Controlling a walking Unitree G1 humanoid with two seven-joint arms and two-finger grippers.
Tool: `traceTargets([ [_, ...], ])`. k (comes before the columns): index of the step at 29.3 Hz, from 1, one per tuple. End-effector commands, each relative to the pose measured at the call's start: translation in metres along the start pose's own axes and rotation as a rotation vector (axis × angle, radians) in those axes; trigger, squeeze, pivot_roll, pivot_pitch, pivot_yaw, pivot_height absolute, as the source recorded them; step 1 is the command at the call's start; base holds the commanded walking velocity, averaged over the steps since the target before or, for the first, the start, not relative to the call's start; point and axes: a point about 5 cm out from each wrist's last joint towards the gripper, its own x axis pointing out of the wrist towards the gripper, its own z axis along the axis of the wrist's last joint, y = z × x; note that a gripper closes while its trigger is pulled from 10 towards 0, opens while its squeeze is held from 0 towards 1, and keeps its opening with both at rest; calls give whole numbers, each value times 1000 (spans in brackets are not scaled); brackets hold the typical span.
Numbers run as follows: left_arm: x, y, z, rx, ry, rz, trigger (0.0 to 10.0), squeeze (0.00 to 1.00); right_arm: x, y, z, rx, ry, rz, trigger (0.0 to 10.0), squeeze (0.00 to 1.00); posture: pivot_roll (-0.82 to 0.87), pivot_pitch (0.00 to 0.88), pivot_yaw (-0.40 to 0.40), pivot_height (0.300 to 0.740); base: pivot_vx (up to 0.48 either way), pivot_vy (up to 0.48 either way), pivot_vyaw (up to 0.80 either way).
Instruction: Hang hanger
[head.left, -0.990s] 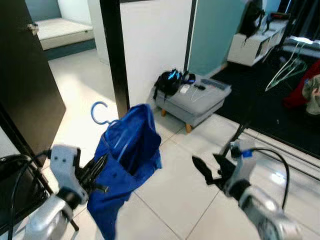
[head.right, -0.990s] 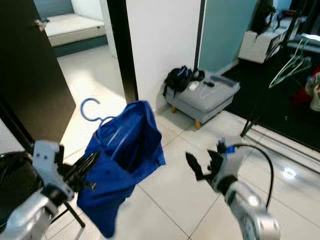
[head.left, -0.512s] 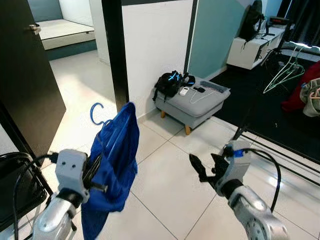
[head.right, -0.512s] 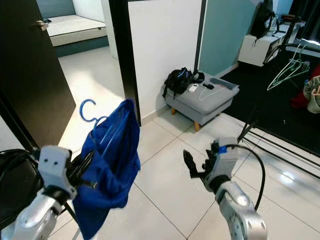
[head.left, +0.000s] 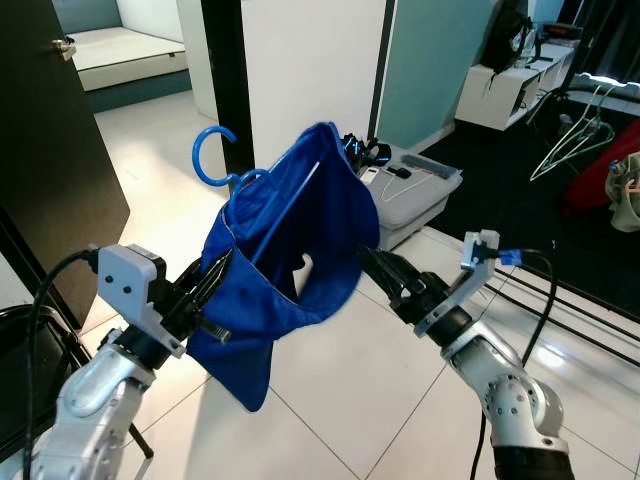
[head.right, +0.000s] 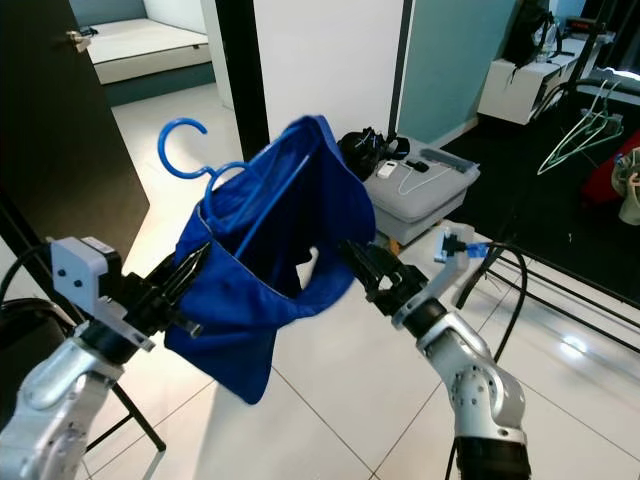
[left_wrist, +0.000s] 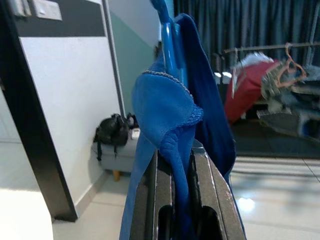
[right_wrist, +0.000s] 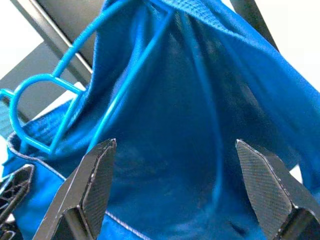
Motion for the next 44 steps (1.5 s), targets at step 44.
traceTargets([
  [44,17,-39,45,-110,-87,-273,10000,0,12,9,24,-120,-21,132,10000,0,73,0,-27,740,0,0,0],
])
